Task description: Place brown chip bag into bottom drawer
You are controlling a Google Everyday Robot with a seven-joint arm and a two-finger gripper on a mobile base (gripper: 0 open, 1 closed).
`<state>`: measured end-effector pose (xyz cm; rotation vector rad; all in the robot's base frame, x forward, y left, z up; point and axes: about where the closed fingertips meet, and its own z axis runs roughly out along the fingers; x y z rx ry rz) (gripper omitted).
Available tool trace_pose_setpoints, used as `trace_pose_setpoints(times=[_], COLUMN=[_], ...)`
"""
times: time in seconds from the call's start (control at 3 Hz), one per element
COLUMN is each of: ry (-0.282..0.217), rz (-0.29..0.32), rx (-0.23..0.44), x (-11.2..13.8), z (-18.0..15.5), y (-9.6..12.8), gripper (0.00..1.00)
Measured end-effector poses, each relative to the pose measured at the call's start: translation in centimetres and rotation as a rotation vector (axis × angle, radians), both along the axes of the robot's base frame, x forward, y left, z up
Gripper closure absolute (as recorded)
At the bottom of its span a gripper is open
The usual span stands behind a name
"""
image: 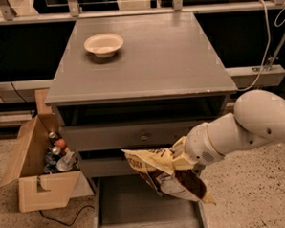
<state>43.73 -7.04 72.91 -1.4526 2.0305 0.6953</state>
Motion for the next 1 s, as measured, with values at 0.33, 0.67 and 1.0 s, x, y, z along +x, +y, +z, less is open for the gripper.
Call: trace_pose_setpoints(times=[0.33, 0.67, 1.0], ry=[0.047, 0.095, 0.124], rz=[0.016, -0.011, -0.12], rx=[0.013, 0.04, 0.062], x=[0.2, 0.5, 1.7], z=[-4.3, -10.4, -18.3], y=[0.4, 0.5, 0.8], gripper=[1.0, 1.0, 1.0])
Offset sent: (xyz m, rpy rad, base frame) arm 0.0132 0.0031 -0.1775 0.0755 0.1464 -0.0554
